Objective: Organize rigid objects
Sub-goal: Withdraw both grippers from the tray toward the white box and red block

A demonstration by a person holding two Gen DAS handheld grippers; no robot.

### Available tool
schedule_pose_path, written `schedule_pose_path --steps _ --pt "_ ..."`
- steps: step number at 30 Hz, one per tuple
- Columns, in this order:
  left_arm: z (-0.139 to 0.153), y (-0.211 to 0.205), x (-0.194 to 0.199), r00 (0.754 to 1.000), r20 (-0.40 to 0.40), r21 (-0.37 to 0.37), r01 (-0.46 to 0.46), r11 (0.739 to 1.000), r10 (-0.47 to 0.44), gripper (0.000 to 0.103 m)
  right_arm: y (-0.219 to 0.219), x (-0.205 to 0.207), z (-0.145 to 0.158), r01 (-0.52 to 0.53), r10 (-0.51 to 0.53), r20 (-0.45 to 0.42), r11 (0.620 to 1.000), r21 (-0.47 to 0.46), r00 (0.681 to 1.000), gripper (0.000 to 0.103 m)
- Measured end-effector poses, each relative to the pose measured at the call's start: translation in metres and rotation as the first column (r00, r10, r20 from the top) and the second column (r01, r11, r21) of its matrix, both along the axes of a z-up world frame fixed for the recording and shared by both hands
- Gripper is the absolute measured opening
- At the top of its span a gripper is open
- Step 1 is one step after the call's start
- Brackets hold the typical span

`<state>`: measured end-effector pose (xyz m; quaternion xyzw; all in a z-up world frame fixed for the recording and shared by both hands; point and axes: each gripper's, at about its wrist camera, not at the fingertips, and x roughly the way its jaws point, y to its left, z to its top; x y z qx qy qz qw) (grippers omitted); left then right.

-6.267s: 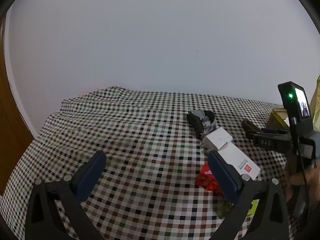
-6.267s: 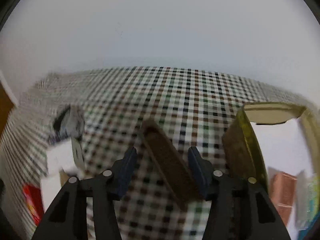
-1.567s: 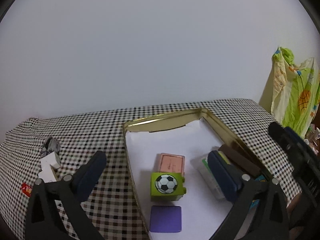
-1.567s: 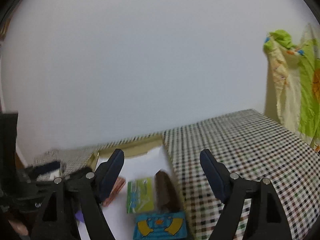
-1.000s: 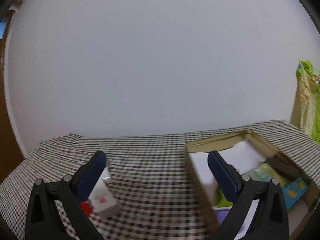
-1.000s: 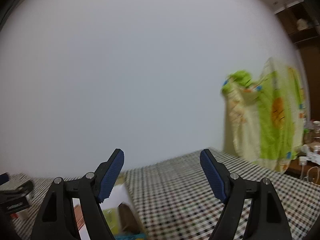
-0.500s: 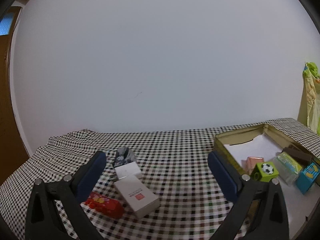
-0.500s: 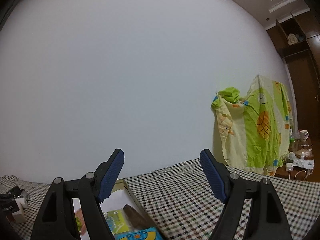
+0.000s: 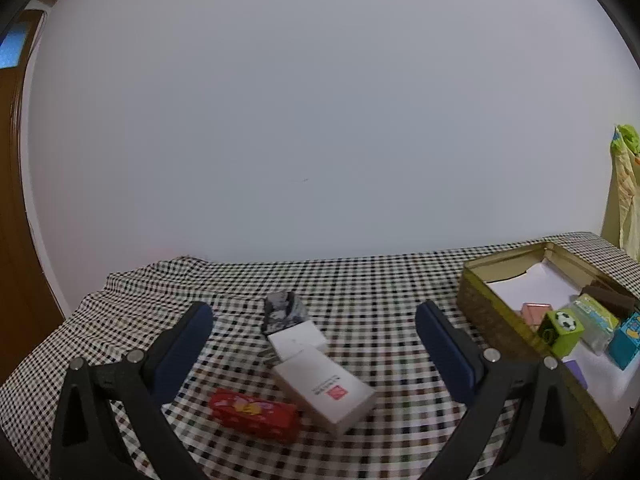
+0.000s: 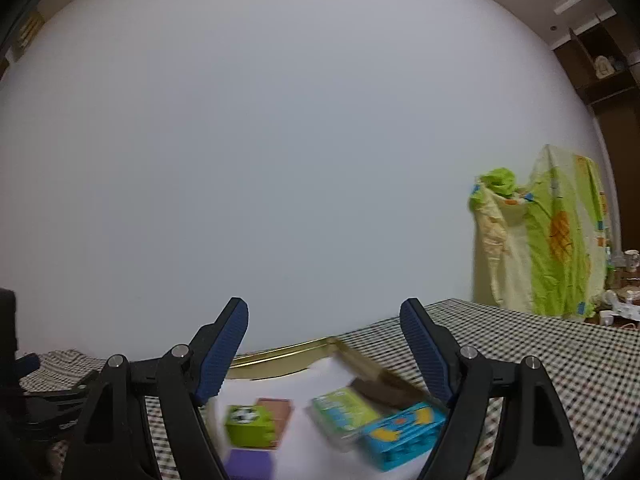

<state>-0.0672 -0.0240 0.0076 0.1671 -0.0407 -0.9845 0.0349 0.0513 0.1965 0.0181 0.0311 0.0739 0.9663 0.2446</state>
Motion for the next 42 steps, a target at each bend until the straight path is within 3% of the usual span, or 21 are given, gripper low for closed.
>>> schedule_pose_path --steps 6,13,21,26,30,35,38,42 --pt "-0.003 -0.023 -0.008 0.999 0.030 0.034 -0.016 0.999 0.015 0.103 -0.023 -0.011 0.002 -0.081 0.081 0.026 0.997 -0.010 0.996 0.080" --pt "-0.005 -0.055 -0.016 0.998 0.053 0.002 -0.018 1.000 0.018 0.103 -0.047 -0.030 0.001 -0.146 0.149 0.062 0.988 -0.048 0.987 0.080" --pt "-0.008 -0.111 -0.035 0.991 0.090 -0.011 -0.103 0.995 0.104 0.103 -0.069 -0.065 -0.005 -0.213 0.226 0.141 0.972 -0.102 0.964 0.080" --pt "-0.011 -0.139 -0.047 0.980 0.129 -0.004 -0.149 0.989 0.148 0.103 -0.085 -0.103 -0.014 -0.277 0.315 0.277 0.946 -0.169 0.908 0.080" --pt "-0.015 -0.150 -0.054 0.966 0.177 -0.029 -0.184 0.982 0.187 0.103 -0.098 -0.120 -0.017 -0.317 0.360 0.327 0.932 -0.177 0.874 0.080" --pt "-0.021 -0.161 -0.063 0.950 0.247 -0.011 -0.194 0.981 0.191 0.103 -0.117 -0.152 -0.026 -0.377 0.429 0.445 0.903 -0.205 0.787 0.080" --pt "-0.022 -0.159 -0.067 0.947 0.251 -0.019 -0.203 0.979 0.201 0.103 -0.131 -0.167 -0.034 -0.435 0.483 0.512 0.873 -0.221 0.710 0.080" --pt "-0.020 -0.163 -0.060 0.946 0.252 -0.016 -0.208 0.978 0.205 0.103 -0.129 -0.176 -0.041 -0.471 0.530 0.538 0.844 -0.258 0.655 0.068"
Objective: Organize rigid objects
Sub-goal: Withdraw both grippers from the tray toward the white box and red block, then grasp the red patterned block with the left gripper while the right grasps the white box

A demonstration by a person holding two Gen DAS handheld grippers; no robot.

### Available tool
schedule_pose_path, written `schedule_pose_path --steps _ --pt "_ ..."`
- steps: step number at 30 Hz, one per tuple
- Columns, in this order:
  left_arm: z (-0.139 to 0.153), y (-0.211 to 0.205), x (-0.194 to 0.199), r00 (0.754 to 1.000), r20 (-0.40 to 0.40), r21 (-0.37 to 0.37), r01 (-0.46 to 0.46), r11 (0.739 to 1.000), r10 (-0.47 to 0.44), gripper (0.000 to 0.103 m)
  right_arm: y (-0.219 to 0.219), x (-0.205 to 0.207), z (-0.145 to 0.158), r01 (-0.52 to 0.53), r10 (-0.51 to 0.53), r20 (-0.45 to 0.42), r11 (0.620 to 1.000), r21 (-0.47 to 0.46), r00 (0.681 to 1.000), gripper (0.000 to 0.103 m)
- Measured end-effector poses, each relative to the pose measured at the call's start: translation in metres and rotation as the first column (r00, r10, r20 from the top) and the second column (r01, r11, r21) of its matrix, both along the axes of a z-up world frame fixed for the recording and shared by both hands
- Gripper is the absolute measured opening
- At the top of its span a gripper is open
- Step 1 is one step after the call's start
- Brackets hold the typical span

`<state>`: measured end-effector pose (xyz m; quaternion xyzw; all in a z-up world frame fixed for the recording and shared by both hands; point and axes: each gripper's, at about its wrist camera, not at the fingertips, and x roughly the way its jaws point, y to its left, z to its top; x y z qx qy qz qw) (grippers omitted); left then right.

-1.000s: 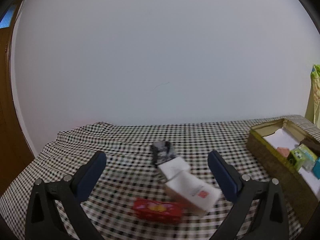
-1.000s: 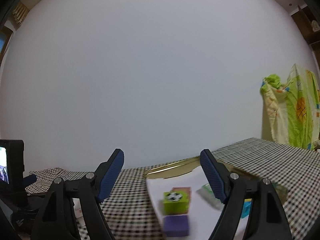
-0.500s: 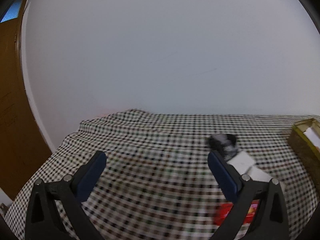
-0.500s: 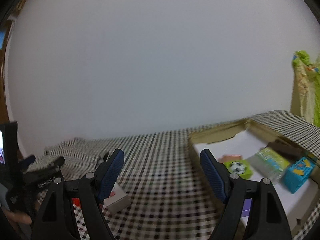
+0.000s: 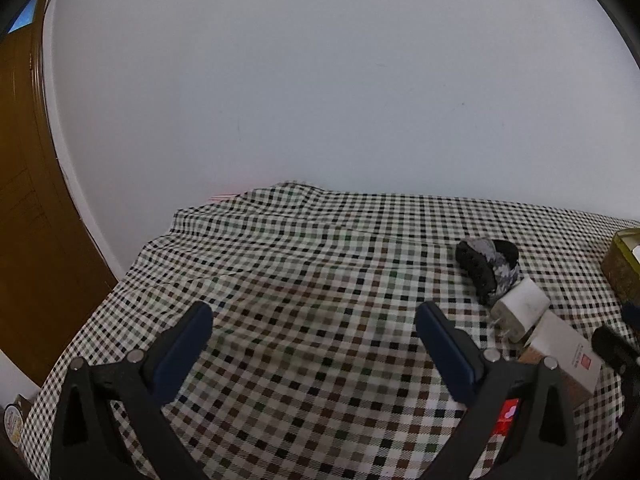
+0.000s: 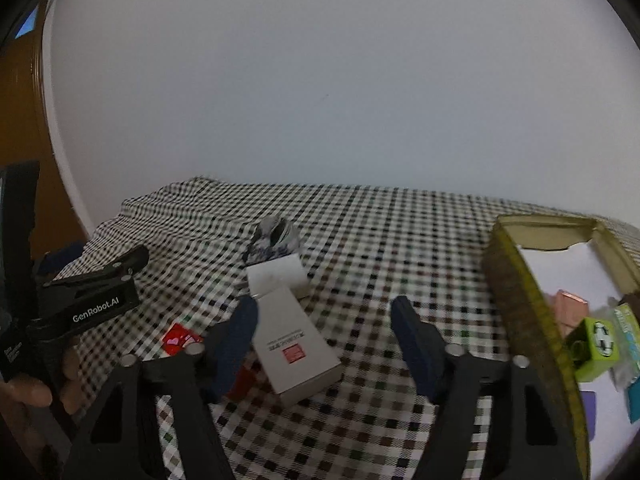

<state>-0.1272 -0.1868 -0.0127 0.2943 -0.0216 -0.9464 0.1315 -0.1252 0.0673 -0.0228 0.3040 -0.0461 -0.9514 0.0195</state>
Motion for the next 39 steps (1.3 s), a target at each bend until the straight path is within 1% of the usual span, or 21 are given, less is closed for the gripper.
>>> schedule_pose_path --steps 3,4,6,8,11,15,16,17,21,23,25,26,28,29,31,33,34,35,37,39 --pt "0.000 0.001 -0.002 1.000 0.010 0.006 0.004 1.000 -0.004 0.103 0.003 -0.006 -0.009 -0.042 0.044 0.065 0.999 -0.029 0.997 0.068" --pt "-0.002 0.003 -0.006 1.000 0.013 0.006 0.007 1.000 -0.007 0.103 0.001 -0.010 -0.012 -0.064 0.067 0.094 0.997 -0.035 0.993 0.066" --pt "-0.002 0.006 -0.005 1.000 0.015 -0.001 0.014 1.000 -0.014 0.103 -0.001 -0.014 -0.016 -0.077 0.079 0.120 0.997 -0.027 0.990 0.065" --pt "-0.003 0.007 -0.007 1.000 0.010 -0.019 0.017 1.000 -0.017 0.103 -0.004 -0.020 -0.022 -0.100 0.102 0.168 0.995 -0.020 0.980 0.061" --pt "-0.001 0.009 -0.006 1.000 0.004 -0.022 0.021 1.000 -0.020 0.103 -0.004 -0.033 -0.034 -0.129 0.137 0.238 0.991 -0.046 0.962 0.060" --pt "-0.003 0.010 -0.006 1.000 0.010 -0.015 0.028 0.999 -0.028 0.103 -0.007 -0.036 -0.034 -0.140 0.146 0.232 0.989 -0.042 0.962 0.059" --pt "-0.003 0.011 -0.005 0.999 0.013 -0.014 0.031 0.999 -0.031 0.103 -0.007 -0.036 -0.034 -0.142 0.148 0.230 0.989 -0.043 0.962 0.050" --pt "-0.004 0.011 -0.005 0.999 0.016 -0.011 0.038 0.999 -0.038 0.103 -0.006 -0.035 -0.034 -0.149 0.157 0.227 0.987 -0.053 0.961 0.044" --pt "-0.003 0.014 -0.004 0.996 0.029 0.014 0.083 0.996 -0.083 0.103 0.000 -0.033 -0.036 -0.159 0.170 0.225 0.985 -0.068 0.959 0.044" --pt "-0.002 0.015 -0.004 0.993 0.032 0.035 0.109 0.993 -0.110 0.103 0.010 -0.028 -0.033 -0.161 0.182 0.193 0.980 -0.120 0.964 0.044" --pt "-0.001 0.015 -0.002 0.989 0.029 0.077 0.144 0.987 -0.147 0.102 0.025 -0.016 -0.024 -0.139 0.156 0.113 0.979 -0.146 0.981 0.044" --pt "0.000 0.016 -0.001 0.984 0.019 0.116 0.176 0.977 -0.180 0.102 0.027 -0.008 -0.020 -0.129 0.140 0.085 0.983 -0.133 0.986 0.044" --pt "0.002 0.021 0.003 0.975 0.003 0.156 0.217 0.964 -0.221 0.100 0.038 0.008 -0.010 -0.086 0.087 0.010 0.993 -0.085 0.996 0.044" --pt "0.001 0.026 0.004 0.971 -0.001 0.162 0.235 0.959 -0.238 0.099 0.040 0.014 -0.007 -0.067 0.066 -0.018 0.996 -0.066 0.998 0.044" --pt "-0.003 0.039 0.003 0.963 0.019 0.143 0.262 0.954 -0.268 0.098 0.044 0.027 0.001 -0.011 0.010 -0.080 1.000 -0.020 0.997 0.044" --pt "-0.005 0.057 0.004 0.959 0.056 0.094 0.273 0.957 -0.279 0.091 0.054 0.026 0.006 0.026 -0.025 -0.123 1.000 0.008 0.992 0.044" --pt "-0.009 0.066 0.003 0.957 0.082 0.065 0.274 0.959 -0.279 0.090 0.056 0.030 0.009 0.044 -0.040 -0.148 0.999 0.021 0.988 0.044" --pt "-0.012 0.073 0.003 0.953 0.103 0.056 0.281 0.958 -0.286 0.089 0.056 0.033 0.011 0.053 -0.048 -0.164 0.998 0.027 0.985 0.044" --pt "-0.013 0.080 0.001 0.943 0.126 0.060 0.303 0.951 -0.308 0.088 0.058 0.037 0.014 0.071 -0.063 -0.197 0.997 0.034 0.978 0.044" --pt "-0.015 0.084 -0.002 0.946 0.146 0.069 0.283 0.957 -0.290 0.087 0.059 0.036 0.015 0.075 -0.066 -0.204 0.996 0.037 0.977 0.044"
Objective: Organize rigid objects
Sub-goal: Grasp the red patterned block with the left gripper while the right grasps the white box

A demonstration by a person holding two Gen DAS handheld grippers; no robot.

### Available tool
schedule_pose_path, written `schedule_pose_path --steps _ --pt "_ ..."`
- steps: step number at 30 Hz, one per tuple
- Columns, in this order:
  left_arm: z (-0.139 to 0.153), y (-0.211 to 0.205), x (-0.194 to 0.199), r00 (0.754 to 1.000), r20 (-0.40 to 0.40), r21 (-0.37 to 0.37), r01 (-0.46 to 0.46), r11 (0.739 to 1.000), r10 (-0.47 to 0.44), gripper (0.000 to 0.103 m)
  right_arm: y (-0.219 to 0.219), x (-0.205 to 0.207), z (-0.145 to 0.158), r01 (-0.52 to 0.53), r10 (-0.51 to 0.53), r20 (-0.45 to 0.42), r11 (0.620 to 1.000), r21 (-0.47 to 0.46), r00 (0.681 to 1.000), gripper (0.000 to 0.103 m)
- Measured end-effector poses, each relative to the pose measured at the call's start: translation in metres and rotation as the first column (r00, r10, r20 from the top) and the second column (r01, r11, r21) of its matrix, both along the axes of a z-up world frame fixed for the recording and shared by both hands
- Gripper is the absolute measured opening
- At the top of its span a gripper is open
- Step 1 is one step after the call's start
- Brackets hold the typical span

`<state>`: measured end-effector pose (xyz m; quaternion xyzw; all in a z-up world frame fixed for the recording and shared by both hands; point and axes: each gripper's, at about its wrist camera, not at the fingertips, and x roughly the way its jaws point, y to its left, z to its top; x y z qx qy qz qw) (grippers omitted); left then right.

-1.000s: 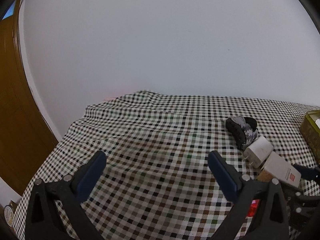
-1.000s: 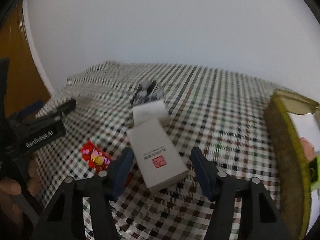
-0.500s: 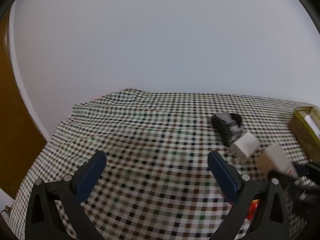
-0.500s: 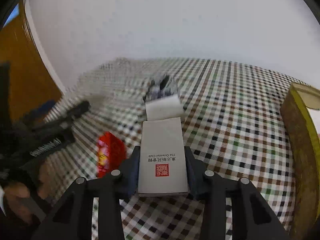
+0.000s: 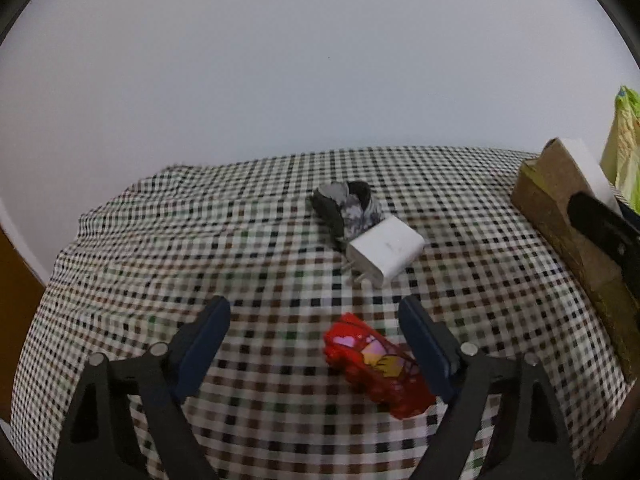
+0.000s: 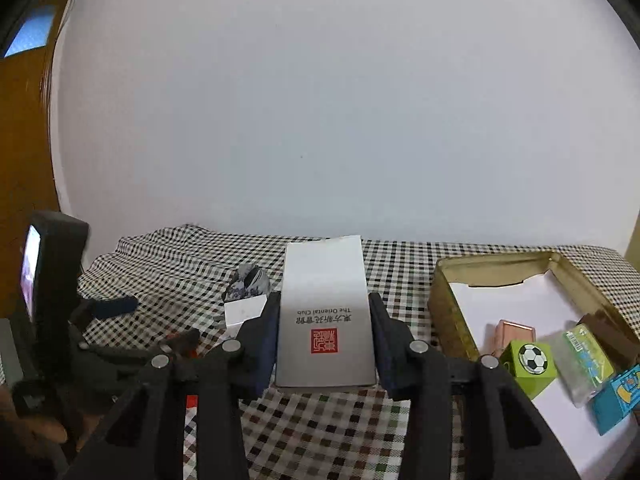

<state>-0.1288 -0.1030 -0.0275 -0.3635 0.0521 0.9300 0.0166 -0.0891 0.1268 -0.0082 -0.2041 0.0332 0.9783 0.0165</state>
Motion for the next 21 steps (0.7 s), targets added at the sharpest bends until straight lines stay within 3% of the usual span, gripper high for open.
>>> schedule_pose_path --steps 4,7,8,9,12,18,21 --pt "-0.009 0.006 -0.003 0.996 0.083 0.049 -0.024 0.999 0.020 0.085 0.000 -0.005 -0.006 -0.001 0.002 0.021 1.000 -0.015 1.000 0.044" --pt "-0.016 0.008 -0.004 0.992 0.126 0.073 -0.036 0.997 0.027 0.077 0.006 -0.006 -0.007 0.005 -0.005 0.036 1.000 -0.013 0.999 0.044" --pt "-0.016 0.007 -0.002 0.992 0.128 0.103 -0.031 0.994 0.018 0.068 0.011 -0.003 -0.005 0.007 -0.006 0.038 1.000 -0.016 0.999 0.044" --pt "-0.016 0.006 0.000 0.992 0.128 0.117 -0.026 0.993 0.010 0.053 0.002 -0.013 -0.008 0.009 -0.008 0.039 1.000 -0.015 0.999 0.044" --pt "-0.019 0.006 0.004 0.989 0.144 0.091 -0.056 0.994 0.042 0.022 -0.001 -0.018 -0.008 0.018 -0.017 0.046 1.000 -0.011 0.999 0.044" --pt "-0.018 -0.015 0.006 0.990 0.128 0.210 -0.090 0.973 0.064 0.022 0.004 -0.020 -0.008 0.019 -0.018 0.034 0.999 -0.030 0.999 0.044" --pt "-0.006 -0.023 0.014 0.996 0.019 0.252 -0.085 0.964 0.083 0.022 0.006 -0.016 -0.003 0.003 -0.003 0.007 0.998 -0.059 1.000 0.044"
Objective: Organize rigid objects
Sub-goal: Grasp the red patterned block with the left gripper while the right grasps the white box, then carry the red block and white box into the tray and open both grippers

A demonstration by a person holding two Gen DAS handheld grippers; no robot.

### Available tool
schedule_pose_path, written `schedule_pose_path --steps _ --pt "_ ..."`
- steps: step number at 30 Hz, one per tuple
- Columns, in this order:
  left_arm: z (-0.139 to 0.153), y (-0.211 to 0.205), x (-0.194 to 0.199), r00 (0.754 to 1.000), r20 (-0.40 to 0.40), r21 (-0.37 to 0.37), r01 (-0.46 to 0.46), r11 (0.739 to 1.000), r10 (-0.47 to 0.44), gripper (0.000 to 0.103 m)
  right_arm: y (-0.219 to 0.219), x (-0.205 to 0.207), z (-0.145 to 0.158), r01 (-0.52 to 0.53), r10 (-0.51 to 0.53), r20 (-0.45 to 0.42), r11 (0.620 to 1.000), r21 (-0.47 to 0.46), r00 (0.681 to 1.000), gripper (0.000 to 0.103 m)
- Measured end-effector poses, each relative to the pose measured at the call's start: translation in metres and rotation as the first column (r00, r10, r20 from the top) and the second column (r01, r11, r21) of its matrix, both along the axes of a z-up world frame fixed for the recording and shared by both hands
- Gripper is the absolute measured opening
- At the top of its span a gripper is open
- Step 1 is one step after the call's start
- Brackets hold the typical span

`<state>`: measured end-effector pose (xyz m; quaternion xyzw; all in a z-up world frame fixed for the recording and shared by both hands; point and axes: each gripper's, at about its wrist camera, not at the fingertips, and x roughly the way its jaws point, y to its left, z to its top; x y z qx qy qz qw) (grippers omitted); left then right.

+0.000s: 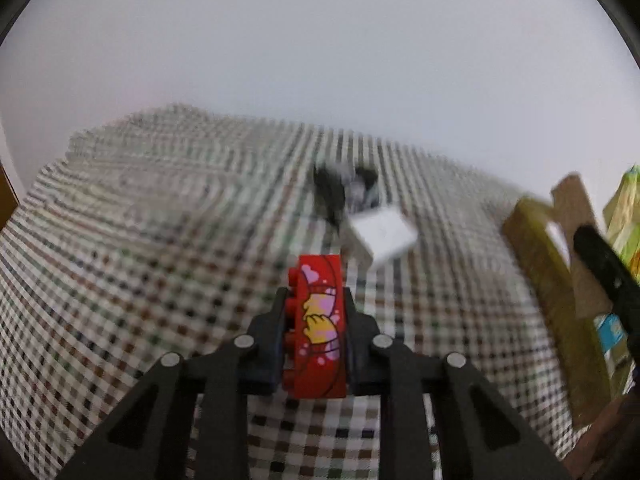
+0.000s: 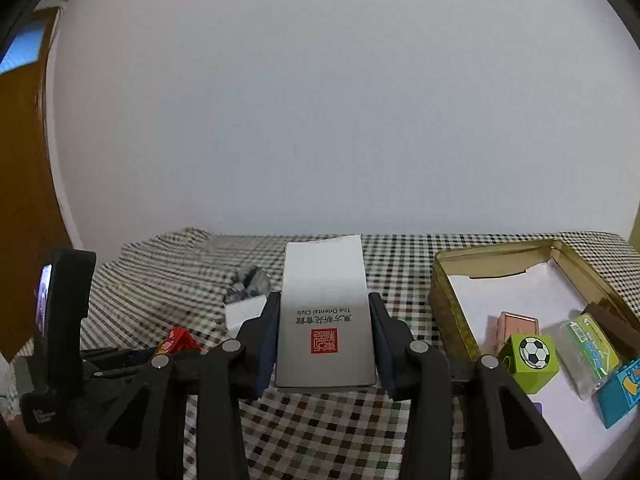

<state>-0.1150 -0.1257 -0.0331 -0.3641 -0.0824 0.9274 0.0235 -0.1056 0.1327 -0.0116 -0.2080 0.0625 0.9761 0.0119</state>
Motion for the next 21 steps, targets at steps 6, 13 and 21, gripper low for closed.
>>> schedule_pose_path --steps 6,13,21 --pt "0.018 0.006 0.019 0.983 -0.173 -0.052 -0.062 0.997 0.052 0.022 0.000 0.016 0.014 -0.032 0.030 -0.092 0.999 -0.019 0.995 0.044" --pt "0.025 0.017 0.026 0.966 -0.224 -0.102 -0.156 0.982 0.130 0.022 0.012 0.014 0.011 -0.028 0.028 -0.110 1.000 -0.002 0.994 0.044" --pt "0.028 0.041 0.035 0.961 -0.250 -0.139 -0.157 0.978 0.118 0.022 0.024 0.027 0.011 -0.013 0.016 -0.147 1.000 0.021 0.989 0.044"
